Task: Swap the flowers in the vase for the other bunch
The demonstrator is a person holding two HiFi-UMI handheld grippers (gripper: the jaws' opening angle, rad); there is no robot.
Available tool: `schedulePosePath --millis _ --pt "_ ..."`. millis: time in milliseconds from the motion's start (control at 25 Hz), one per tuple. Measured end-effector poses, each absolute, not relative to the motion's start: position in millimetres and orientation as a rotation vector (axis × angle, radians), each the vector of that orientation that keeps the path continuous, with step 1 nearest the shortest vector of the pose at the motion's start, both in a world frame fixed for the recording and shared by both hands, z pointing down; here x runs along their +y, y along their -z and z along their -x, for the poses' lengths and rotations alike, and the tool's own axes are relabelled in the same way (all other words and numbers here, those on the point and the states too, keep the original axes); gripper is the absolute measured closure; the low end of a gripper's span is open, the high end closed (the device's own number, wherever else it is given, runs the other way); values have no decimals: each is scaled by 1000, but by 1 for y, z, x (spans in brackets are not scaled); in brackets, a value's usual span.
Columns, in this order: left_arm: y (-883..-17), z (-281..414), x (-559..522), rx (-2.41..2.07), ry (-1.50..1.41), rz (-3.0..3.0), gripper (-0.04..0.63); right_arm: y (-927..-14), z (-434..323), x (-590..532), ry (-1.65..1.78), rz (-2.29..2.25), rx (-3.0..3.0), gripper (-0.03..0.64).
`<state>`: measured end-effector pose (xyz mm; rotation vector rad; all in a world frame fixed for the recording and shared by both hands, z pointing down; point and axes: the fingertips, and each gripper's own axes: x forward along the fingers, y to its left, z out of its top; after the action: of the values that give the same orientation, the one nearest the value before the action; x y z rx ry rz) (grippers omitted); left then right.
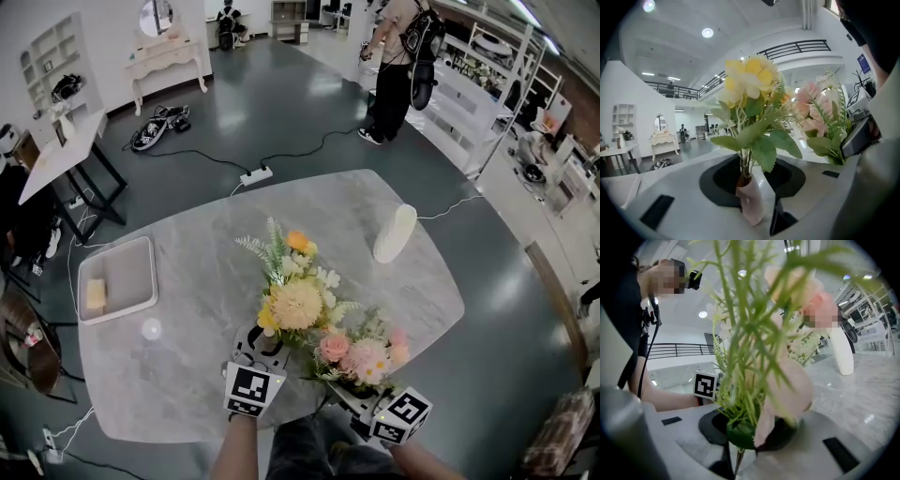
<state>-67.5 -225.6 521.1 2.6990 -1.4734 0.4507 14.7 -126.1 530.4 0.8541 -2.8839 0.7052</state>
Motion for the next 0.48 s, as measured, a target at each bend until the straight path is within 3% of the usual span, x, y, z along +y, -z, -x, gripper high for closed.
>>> schedulePosePath --millis 120,480 --pt "-515 70 -224 -1504 -399 -2696 469 -530 -15 -124 -700 -853 -2880 522" --pt "-496 84 -224 -1594 -228 -2639 506 -523 -16 -123 -677 -850 -2907 522"
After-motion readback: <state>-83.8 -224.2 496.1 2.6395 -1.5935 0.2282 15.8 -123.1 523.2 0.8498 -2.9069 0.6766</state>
